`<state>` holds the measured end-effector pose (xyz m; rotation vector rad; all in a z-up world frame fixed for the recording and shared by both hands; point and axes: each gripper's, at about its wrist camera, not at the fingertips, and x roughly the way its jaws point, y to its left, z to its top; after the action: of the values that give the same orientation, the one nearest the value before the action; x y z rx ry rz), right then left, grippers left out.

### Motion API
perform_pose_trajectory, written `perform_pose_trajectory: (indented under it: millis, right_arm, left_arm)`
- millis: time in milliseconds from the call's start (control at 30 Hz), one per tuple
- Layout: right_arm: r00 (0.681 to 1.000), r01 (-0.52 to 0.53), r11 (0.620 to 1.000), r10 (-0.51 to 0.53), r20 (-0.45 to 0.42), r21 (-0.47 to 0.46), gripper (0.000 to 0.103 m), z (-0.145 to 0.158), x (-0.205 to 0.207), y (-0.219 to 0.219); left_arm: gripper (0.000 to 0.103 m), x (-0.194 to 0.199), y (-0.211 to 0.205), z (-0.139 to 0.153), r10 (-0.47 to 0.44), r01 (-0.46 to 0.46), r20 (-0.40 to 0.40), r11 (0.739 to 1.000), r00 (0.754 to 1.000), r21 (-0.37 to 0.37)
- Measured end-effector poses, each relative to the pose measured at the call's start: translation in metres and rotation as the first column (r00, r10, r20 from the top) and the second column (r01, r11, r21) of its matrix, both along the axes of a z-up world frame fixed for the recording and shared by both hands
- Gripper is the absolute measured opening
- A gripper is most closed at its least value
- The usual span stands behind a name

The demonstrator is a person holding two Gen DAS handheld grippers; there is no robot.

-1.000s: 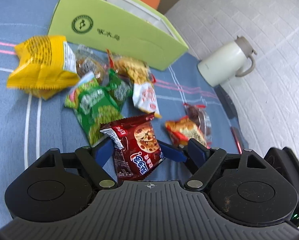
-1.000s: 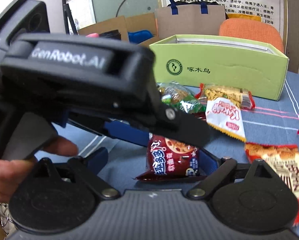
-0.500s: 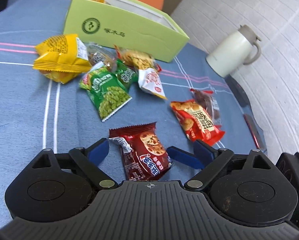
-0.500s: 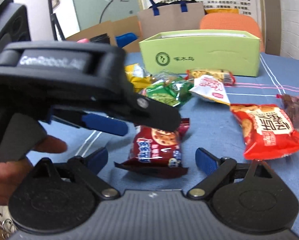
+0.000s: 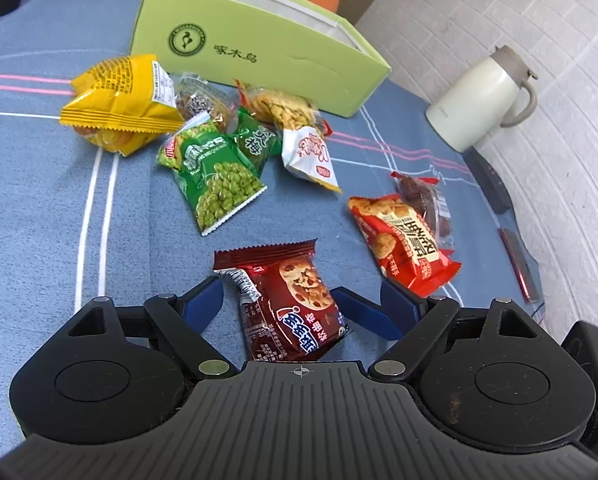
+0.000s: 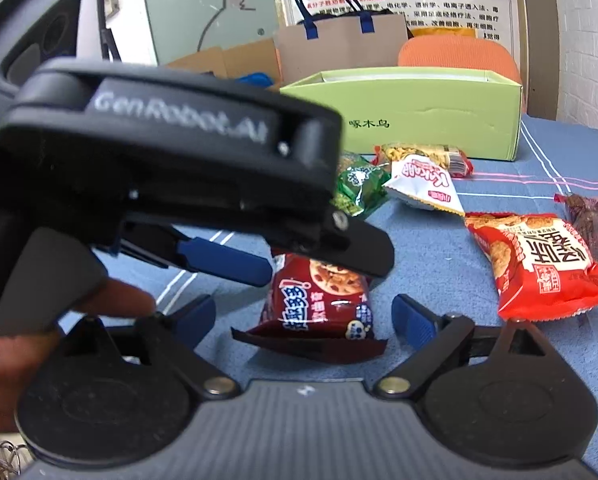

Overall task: Organize snacks
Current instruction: 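Grasp the cookie packet with the left gripper and drop it into the green box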

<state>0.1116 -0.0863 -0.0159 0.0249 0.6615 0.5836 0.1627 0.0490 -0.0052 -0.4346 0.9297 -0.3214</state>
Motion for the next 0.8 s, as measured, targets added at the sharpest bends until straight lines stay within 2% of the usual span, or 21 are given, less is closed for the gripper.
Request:
perform_pose_trajectory:
  millis: [167,300,333,367,400,500,600,800]
  right_arm:
    - [1.0,0.002,1.0,-0.002,0.026,-0.021,0.093,-0.001,0.003,0.002]
    - [0.999,-0.008,0.999,0.009,0.051,-0.031,0.094,-0.007,0.002,0.008]
    - [0.998,-0.006,0.999,0.009,0.067,-0.045,0.091,-0.007,0.0,0.009]
    - [0.996,-0.009,0.998,0.014,0.086,-0.061,0.078,-0.007,-0.002,0.011]
    - [0.996,-0.003,0.998,0.009,0.088,-0.068,0.075,-0.006,-0.002,0.012]
    - [0.995,0.003,0.999,0.001,0.099,-0.045,0.074,0.002,-0.002,0.003]
    - [0.988,0.022,0.998,-0.014,0.154,-0.051,0.075,0.023,0.0,-0.004]
    - [0.974,0.036,0.998,-0.022,0.225,-0.057,0.076,0.061,0.041,-0.02]
  left_arm:
    - [0.066,0.002,-0.001,-0.004,-0.009,0.009,-0.011,1.0,1.0,0.0]
    - [0.056,0.0,-0.001,-0.008,-0.016,0.016,-0.001,1.0,1.0,0.008]
    - [0.042,-0.001,-0.003,-0.008,-0.019,0.019,0.006,1.0,1.0,0.024]
    - [0.03,-0.001,-0.005,-0.008,-0.026,0.026,0.008,0.999,1.0,0.044]
    - [0.025,-0.002,-0.007,-0.008,-0.03,0.029,0.015,0.998,0.999,0.054]
    - [0.022,-0.005,-0.007,-0.001,-0.033,0.032,0.036,0.999,0.999,0.032]
    - [0.022,-0.003,-0.011,0.019,-0.052,0.051,0.089,0.999,0.995,0.017]
    - [0.022,0.039,-0.02,0.058,-0.081,0.085,0.165,0.996,0.983,-0.015]
